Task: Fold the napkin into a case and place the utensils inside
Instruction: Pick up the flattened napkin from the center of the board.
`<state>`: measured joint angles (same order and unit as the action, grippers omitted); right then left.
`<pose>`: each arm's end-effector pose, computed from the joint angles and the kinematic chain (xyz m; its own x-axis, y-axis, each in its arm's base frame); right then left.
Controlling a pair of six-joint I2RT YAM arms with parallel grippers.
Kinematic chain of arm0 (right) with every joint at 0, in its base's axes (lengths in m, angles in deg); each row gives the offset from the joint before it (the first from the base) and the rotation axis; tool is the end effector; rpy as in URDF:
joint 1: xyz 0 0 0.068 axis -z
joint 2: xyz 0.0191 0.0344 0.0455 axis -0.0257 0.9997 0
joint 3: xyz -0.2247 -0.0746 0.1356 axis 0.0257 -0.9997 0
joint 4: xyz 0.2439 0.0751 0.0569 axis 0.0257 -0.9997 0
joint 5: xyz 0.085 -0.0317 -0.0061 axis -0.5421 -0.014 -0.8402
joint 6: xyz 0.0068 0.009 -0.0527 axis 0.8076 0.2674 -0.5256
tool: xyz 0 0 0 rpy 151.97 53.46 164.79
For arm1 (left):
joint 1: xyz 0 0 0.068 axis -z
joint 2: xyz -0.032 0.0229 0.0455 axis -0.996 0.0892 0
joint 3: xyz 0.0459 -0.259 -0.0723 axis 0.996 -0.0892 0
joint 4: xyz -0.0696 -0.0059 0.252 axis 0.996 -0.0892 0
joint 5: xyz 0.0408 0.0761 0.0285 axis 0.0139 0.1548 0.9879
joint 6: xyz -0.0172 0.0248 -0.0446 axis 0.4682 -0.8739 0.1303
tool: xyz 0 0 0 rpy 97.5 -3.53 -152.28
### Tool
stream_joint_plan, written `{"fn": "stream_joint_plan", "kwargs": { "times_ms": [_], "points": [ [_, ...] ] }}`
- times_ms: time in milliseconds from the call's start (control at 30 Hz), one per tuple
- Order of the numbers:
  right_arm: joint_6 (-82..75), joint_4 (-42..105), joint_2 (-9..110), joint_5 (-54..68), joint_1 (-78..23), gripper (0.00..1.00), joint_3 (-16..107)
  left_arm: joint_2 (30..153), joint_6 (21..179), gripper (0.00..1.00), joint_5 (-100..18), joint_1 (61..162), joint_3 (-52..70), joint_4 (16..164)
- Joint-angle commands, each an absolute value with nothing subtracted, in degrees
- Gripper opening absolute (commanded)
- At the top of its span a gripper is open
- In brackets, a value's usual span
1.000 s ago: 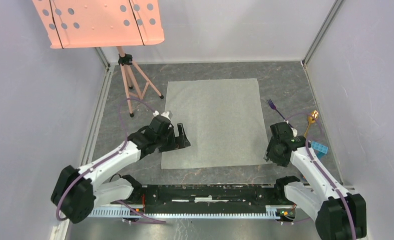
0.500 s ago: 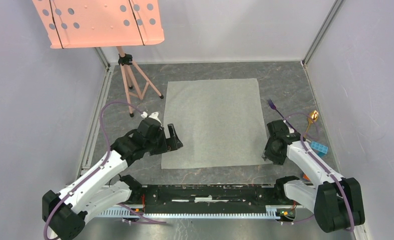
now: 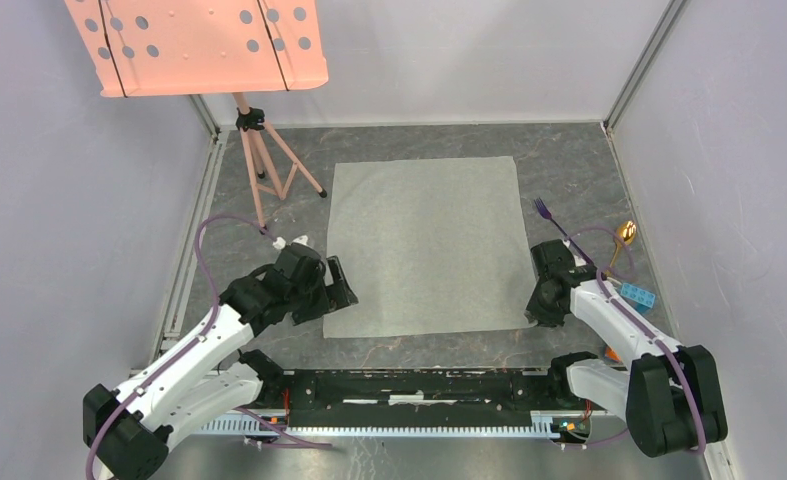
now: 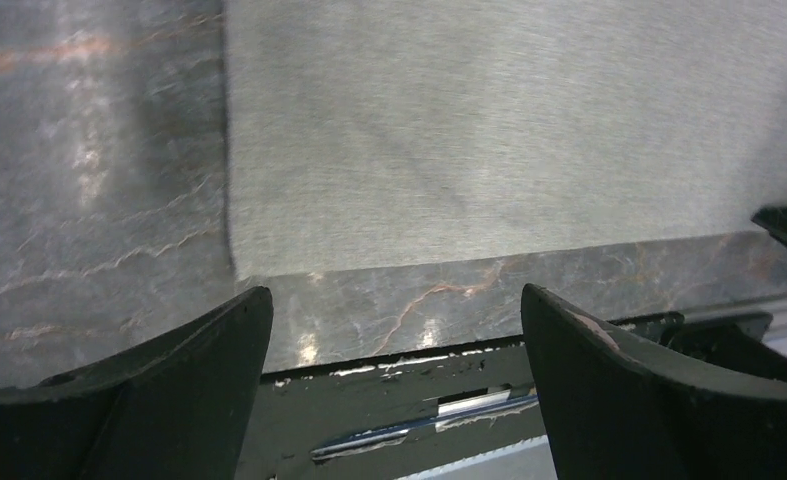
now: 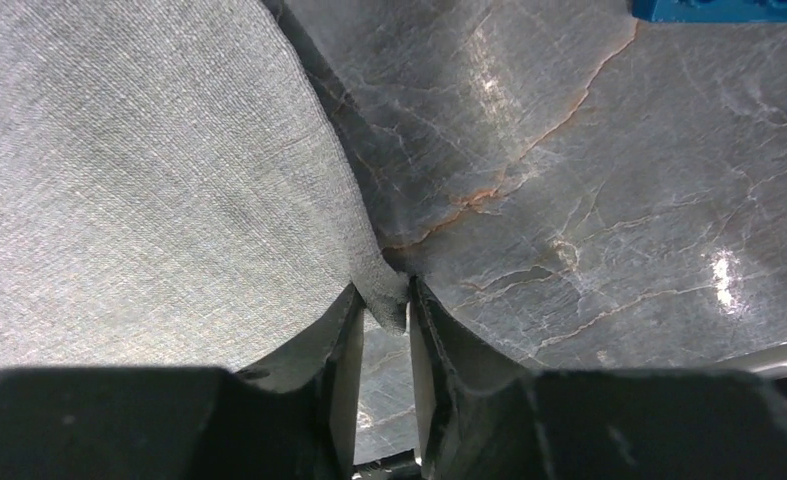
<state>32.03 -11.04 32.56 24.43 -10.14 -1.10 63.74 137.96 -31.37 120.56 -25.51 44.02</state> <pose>0.1596 0.0265 0.1544 -0.8167 0.5070 -0.2755 0.5231 0.8521 0.0173 0.1296 -0.0918 0.2358 -0.8614 -0.3144 -0.3990 -0.1277 0.8943 -0.4289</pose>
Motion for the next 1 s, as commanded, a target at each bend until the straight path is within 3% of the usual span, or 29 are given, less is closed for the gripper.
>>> {"fn": "stream_joint_plan", "kwargs": {
  "times_ms": [0, 100, 200, 267, 367, 967],
  "points": [
    [32.1, -8.3, 34.7, 27.8, -10.0, 0.23, -4.3, 63.8, 147.7, 1.0, -25.0, 121.3, -25.5, 35.6],
    [32.1, -8.2, 33.1, 27.4, -10.0, 0.12, -4.3, 65.5, 155.0, 1.0, -20.1, 121.9, -24.0, 28.2],
    [32.2, -8.1, 31.9, 27.3, -10.0, 0.0, -4.4, 68.6, 161.4, 0.84, -19.6, 121.9, -23.3, 23.9],
    [32.1, -7.6, 31.8, 27.0, -10.1, 0.0, -4.4, 70.5, 165.2, 0.75, -21.6, 121.9, -24.3, 24.4],
    [31.4, -6.9, 32.0, 26.6, -10.0, 0.0, -4.5, 72.7, 169.5, 0.72, -21.9, 121.9, -24.5, 26.3],
    [29.4, -5.5, 30.2, 24.8, -10.0, 0.0, -5.3, 86.3, 176.3, 0.66, -25.0, 122.0, -27.6, 36.7]
  ]
}}
